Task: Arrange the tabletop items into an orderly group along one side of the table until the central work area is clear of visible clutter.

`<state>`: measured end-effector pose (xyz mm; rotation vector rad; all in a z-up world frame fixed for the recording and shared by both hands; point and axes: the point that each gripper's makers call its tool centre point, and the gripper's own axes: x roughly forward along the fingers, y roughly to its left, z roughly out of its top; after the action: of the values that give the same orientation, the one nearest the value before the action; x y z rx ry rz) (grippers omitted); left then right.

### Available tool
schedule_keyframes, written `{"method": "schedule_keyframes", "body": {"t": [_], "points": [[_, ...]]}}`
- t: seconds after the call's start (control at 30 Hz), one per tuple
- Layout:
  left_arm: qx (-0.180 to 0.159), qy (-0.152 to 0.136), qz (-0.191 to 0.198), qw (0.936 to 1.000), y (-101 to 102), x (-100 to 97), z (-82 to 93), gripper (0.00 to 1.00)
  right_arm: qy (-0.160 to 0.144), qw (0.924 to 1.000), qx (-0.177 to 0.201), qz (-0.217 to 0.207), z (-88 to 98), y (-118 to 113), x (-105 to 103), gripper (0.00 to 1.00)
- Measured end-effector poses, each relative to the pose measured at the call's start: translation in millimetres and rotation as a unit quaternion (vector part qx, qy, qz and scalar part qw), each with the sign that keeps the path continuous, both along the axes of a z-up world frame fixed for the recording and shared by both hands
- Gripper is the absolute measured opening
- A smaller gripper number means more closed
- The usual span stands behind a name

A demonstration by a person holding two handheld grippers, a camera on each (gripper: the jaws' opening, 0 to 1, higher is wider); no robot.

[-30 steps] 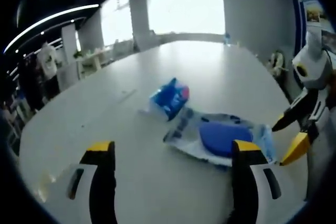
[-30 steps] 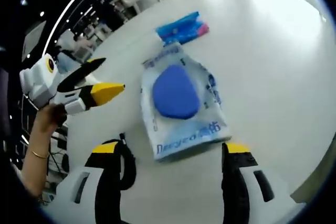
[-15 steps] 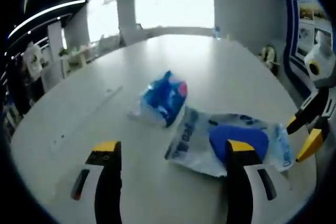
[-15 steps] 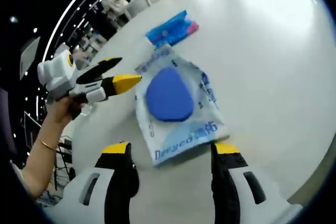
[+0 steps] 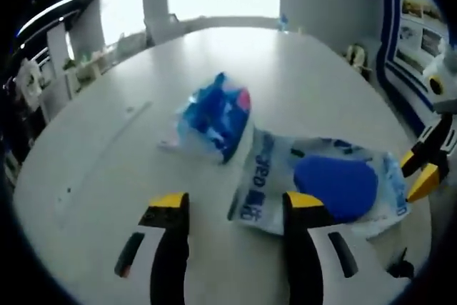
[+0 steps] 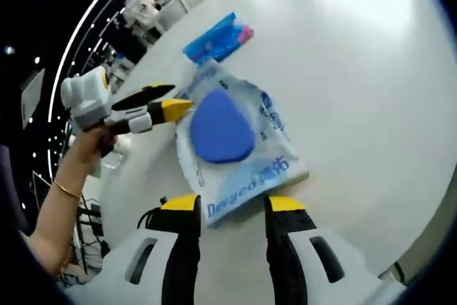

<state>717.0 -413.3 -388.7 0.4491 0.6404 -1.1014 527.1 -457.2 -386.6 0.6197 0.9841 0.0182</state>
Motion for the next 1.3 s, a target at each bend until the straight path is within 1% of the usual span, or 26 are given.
{"method": "schedule_keyframes", "body": {"t": [0.03,0.07,0.13,0.17,0.2,0.27,0.3,0.33,0.4,0.53,0.6,0.63,0.7,0.73,0.8,0.9,0.97,1.0,1.1,1.2,1.27,1.3], "points": [[0.000,0.003,0.002,1.0000,0,0.4,-1.2,0.43,0.000,1.0000,0.001,0.001,-0.2,1,0,0.34],[-0.005,0.017,0.007,0.9998,-1,-1.7,-1.7,0.42,0.002,1.0000,0.003,0.002,-0.9,2,0,0.33],[-0.014,0.028,0.001,0.9995,-4,-3.6,-0.9,0.38,0.008,1.0000,0.002,-0.004,-3.7,2,-1,0.32],[-0.012,0.031,0.002,0.9994,-5,-4.1,-1.9,0.37,0.011,0.9999,0.000,-0.005,-4.8,1,-1,0.29],[-0.013,0.036,-0.001,0.9993,-5,-5.4,-2.9,0.35,0.017,0.9998,-0.007,0.007,-7.3,2,-4,0.27],[-0.018,0.060,-0.004,0.9980,-8,-11.4,-4.7,0.28,0.018,0.9998,-0.012,0.006,-8.7,2,-4,0.20],[-0.020,0.063,-0.006,0.9978,-9,-13.1,-4.4,0.26,0.018,0.9997,-0.013,0.006,-8.8,2,-4,0.19],[-0.017,0.059,0.001,0.9981,-8,-10.5,-5.0,0.27,0.014,0.9999,-0.010,0.000,-7.6,2,-3,0.18],[-0.013,0.058,-0.001,0.9982,-9,-11.2,-5.3,0.26,0.011,0.9998,-0.014,0.001,-7.5,1,-2,0.17],[-0.005,0.051,-0.006,0.9987,-8,-12.1,-4.7,0.22,0.017,0.9998,-0.010,-0.001,-10.6,1,-3,0.15],[-0.001,0.061,0.004,0.9982,-5,-12.9,-5.3,0.17,0.020,0.9997,-0.010,-0.003,-12.5,0,-4,0.14],[0.000,0.060,0.002,0.9982,-5,-13.9,-4.2,0.15,0.021,0.9997,-0.009,-0.004,-13.3,-1,-5,0.13],[0.007,0.045,-0.010,0.9989,-3,-15.1,-2.5,0.06,0.022,0.9997,-0.004,-0.009,-13.0,-1,-5,0.11],[0.012,0.042,-0.008,0.9990,-2,-16.1,-2.6,0.04,0.022,0.9997,0.001,-0.013,-12.7,-1,-5,0.10],[0.022,0.038,-0.012,0.9989,-1,-18.9,-4.0,0.03,0.022,0.9997,0.002,-0.007,-12.7,0,-6,0.08],[0.032,0.030,-0.019,0.9989,1,-17.5,-3.6,0.02,0.026,0.9995,0.012,-0.015,-12.0,0,-8,0.06],[0.037,0.032,-0.013,0.9987,3,-20.1,-3.3,0.01,0.024,0.9995,0.010,-0.015,-9.3,0,-8,0.05],[0.041,0.031,-0.012,0.9986,5,-19.6,-3.5,0.01,0.019,0.9998,-0.007,0.003,-8.3,-1,-9,0.04],[0.050,0.020,-0.016,0.9984,11,-21.3,-2.4,0.00,0.007,1.0000,-0.007,0.001,-1.2,-1,-8,0.02],[0.050,0.028,-0.008,0.9983,19,-23.3,0.9,0.00,-0.005,0.9999,-0.012,-0.005,5.5,-5,-6,0.01],[0.046,0.030,0.001,0.9985,25,-23.5,4.2,0.00,-0.019,0.9997,-0.011,-0.006,12.9,-7,-2,0.01],[0.048,0.031,0.002,0.9984,27,-24.1,4.8,0.00,-0.025,0.9995,-0.019,-0.003,14.9,-8,0,0.01]]}}
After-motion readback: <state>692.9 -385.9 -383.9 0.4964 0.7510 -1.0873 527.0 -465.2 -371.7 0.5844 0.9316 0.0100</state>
